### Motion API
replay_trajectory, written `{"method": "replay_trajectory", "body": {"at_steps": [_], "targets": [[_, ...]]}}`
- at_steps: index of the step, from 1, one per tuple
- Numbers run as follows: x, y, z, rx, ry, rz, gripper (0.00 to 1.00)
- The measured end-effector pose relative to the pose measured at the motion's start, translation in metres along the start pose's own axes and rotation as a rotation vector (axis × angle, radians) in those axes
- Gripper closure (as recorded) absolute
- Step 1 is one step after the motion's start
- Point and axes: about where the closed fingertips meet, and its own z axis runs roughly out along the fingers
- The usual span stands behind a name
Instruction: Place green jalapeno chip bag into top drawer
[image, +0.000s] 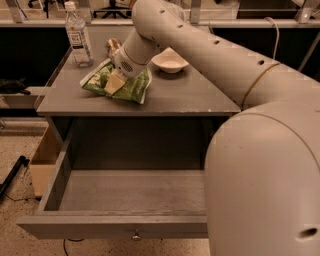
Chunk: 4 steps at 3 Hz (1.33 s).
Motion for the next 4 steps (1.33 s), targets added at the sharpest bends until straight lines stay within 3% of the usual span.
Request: {"method": "replay_trajectory", "body": {"at_steps": [1,2,4], "targets": [[0.0000,0.0000,0.0000,0.000,0.000,0.000,0.85],[0.0000,0.0001,0.0002,0.000,0.000,0.000,1.00],[-0.0031,-0.0002,-0.0040,0.000,0.000,0.000,1.00]]}}
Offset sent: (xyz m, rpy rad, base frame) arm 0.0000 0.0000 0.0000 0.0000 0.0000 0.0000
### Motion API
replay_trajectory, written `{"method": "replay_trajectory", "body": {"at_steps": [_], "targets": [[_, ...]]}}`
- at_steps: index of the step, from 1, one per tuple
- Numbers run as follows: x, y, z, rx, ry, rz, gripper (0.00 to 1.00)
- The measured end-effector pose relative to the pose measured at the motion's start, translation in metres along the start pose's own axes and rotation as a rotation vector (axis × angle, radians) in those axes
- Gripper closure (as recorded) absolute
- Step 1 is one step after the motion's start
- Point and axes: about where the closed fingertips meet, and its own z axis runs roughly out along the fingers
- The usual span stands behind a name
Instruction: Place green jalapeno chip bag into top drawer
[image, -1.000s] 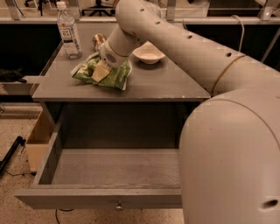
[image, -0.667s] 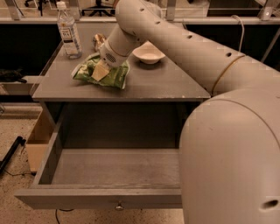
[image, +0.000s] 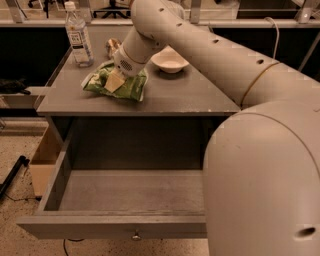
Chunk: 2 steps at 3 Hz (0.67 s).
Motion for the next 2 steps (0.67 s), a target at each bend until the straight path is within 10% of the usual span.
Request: {"method": "replay_trajectory", "body": {"at_steps": [2], "targets": [[0.055,0.023,-0.076,0.058,-0.083,0.112,1.00]]}}
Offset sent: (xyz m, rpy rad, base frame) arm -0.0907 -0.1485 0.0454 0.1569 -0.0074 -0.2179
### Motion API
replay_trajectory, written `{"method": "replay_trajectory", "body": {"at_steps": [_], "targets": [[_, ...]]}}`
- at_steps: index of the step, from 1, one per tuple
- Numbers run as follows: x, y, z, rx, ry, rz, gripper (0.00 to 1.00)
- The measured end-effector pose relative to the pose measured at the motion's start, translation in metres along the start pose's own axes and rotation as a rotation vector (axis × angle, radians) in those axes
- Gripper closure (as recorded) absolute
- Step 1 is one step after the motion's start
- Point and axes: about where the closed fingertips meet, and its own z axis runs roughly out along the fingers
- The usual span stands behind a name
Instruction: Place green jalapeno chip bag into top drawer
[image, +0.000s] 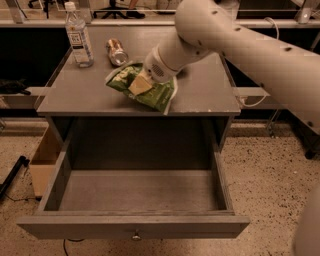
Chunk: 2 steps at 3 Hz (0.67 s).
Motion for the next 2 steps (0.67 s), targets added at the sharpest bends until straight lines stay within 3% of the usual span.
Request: {"method": "replay_trajectory", "body": {"at_steps": [2], "targets": [[0.068,0.031,-0.083,0.068,-0.030,0.102,1.00]]}}
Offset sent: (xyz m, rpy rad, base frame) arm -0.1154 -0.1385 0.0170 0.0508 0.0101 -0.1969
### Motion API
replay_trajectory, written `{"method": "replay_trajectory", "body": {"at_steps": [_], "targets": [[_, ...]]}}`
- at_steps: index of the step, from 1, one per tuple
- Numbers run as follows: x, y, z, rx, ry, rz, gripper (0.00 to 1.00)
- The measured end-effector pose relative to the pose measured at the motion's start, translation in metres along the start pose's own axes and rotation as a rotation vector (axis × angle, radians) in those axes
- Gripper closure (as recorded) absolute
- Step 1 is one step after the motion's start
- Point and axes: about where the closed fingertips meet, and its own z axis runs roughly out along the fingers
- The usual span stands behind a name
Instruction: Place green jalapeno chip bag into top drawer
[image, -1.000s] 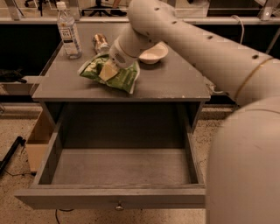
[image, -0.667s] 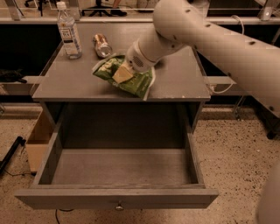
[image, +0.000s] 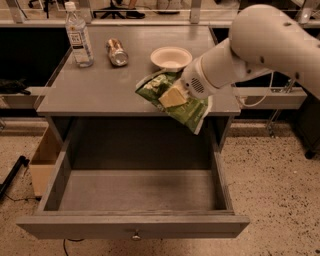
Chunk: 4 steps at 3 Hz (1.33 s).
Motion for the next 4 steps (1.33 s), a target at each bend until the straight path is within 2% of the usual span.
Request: {"method": "replay_trajectory", "body": {"at_steps": [1,2,3,4], "targets": [[0.031,0.011,-0.039,0.032,0.007,0.039,1.00],[0.070,0.021,-0.088,0.100,0.002,0.106,1.00],[0.072,0.023,-0.084,0.093,0.001,0.106,1.00],[0.083,0.032,-0.061,0.053,-0.005,0.107,1.00]]}}
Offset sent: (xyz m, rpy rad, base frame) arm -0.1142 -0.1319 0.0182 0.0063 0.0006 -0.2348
